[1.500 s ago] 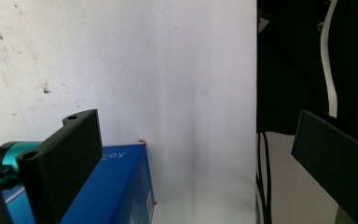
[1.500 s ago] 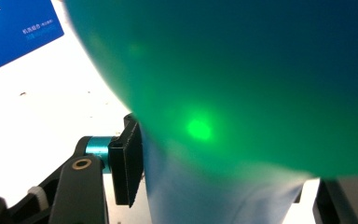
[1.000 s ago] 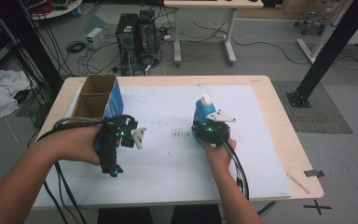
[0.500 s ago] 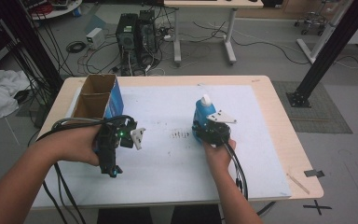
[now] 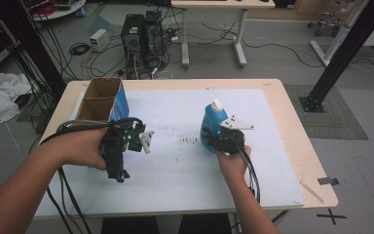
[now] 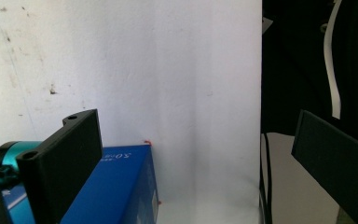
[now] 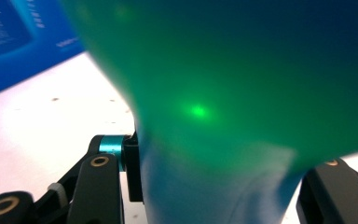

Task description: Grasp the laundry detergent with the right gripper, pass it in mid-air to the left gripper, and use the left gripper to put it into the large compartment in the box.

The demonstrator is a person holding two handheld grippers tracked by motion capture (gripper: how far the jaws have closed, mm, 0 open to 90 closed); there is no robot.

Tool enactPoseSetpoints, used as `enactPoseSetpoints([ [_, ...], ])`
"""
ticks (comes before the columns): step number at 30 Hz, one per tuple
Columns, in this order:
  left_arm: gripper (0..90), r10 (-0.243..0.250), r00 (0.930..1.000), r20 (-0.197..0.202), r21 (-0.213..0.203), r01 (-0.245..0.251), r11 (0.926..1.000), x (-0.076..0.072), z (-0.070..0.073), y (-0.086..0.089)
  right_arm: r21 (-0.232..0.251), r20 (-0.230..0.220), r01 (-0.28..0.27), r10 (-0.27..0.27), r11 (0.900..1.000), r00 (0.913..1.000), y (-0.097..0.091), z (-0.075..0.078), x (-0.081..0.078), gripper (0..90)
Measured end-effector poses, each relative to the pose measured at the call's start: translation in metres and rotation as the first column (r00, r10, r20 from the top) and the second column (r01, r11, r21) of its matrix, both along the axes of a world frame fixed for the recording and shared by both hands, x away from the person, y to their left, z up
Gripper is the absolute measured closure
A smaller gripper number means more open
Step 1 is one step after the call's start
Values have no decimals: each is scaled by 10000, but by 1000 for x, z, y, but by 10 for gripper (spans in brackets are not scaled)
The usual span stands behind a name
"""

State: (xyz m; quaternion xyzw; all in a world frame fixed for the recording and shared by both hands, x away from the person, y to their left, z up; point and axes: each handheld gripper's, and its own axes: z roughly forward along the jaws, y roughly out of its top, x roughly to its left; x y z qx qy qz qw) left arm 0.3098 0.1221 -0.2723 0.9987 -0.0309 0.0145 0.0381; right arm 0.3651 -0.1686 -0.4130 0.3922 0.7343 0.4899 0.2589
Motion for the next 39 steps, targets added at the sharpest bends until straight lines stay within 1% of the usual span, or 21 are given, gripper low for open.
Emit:
enactPoseSetpoints([
  [5, 17, -77, 9999, 67, 21, 77, 10000, 2, 3, -7, 29, 64, -826, 826, 9966, 9966, -3, 9, -9, 459],
  [7, 17, -79, 9999, 122, -31, 79, 10000, 4, 5, -9, 49, 98, -1102, 1102, 9939, 9939, -3, 12, -12, 459],
  [9, 17, -90, 9997, 215, -17, 90, 10000, 5, 7, -12, 52, 131, -1450, 1449, 9894, 9894, -3, 16, -16, 460],
  [10, 17, -88, 9997, 246, -34, 89, 10000, 6, 8, -12, 58, 160, -1652, 1651, 9862, 9862, -2, 18, -18, 459],
  [11, 17, -95, 9996, 268, -44, 96, 9999, 8, 9, -13, 127, 213, -2022, 2019, 9793, 9792, -1, 22, -21, 459],
  [12, 17, -83, 9995, 314, -67, 85, 9999, 9, 10, -14, 127, 213, -2022, 2019, 9793, 9792, -1, 22, -21, 459],
  [14, 17, -57, 9992, 394, -105, 62, 9999, 11, 12, -15, 136, 260, -2355, 2351, 9718, 9716, 0, 25, -25, 460],
  [17, 17, -59, 9986, 528, -175, 68, 9998, 13, 15, -17, -23, 322, -2857, 2856, 9583, 9578, 4, 29, -30, 459],
  [20, 17, -105, 9978, 652, -258, 122, 9996, 15, 17, -19, -183, 321, -3352, 3356, 9420, 9415, 7, 31, -34, 460],
  [22, 17, -100, 9975, 697, -338, 123, 9994, 15, 18, -20, -242, 303, -3695, 3702, 9289, 9285, 10, 32, -36, 460],
  [25, 17, -147, 9971, 746, -317, 171, 9994, 17, 20, -22, -199, 255, -4246, 4250, 9052, 9048, 14, 32, -39, 461],
  [27, 17, -180, 9967, 793, -311, 206, 9993, 17, 21, -24, -294, 278, -4538, 4546, 8906, 8903, 17, 33, -41, 461],
  [31, 17, -275, 9962, 829, -357, 305, 9989, 18, 23, -28, -323, 214, -5117, 5124, 8586, 8585, 22, 32, -45, 461],
  [33, 17, -344, 9954, 890, -335, 375, 9987, 19, 24, -30, -401, 178, -5363, 5372, 8431, 8432, 25, 31, -46, 461],
  [35, 17, -368, 9949, 940, -415, 408, 9983, 19, 25, -33, -455, 131, -5606, 5616, 8269, 8273, 28, 30, -47, 461],
  [37, 17, -414, 9950, 910, -441, 456, 9980, 20, 25, -35, -543, 81, -5783, 5795, 8140, 8149, 32, 29, -48, 461],
  [39, 17, -473, 9947, 917, -410, 512, 9978, 20, 25, -38, -540, 51, -5983, 5993, 7995, 8005, 34, 27, -49, 461],
])
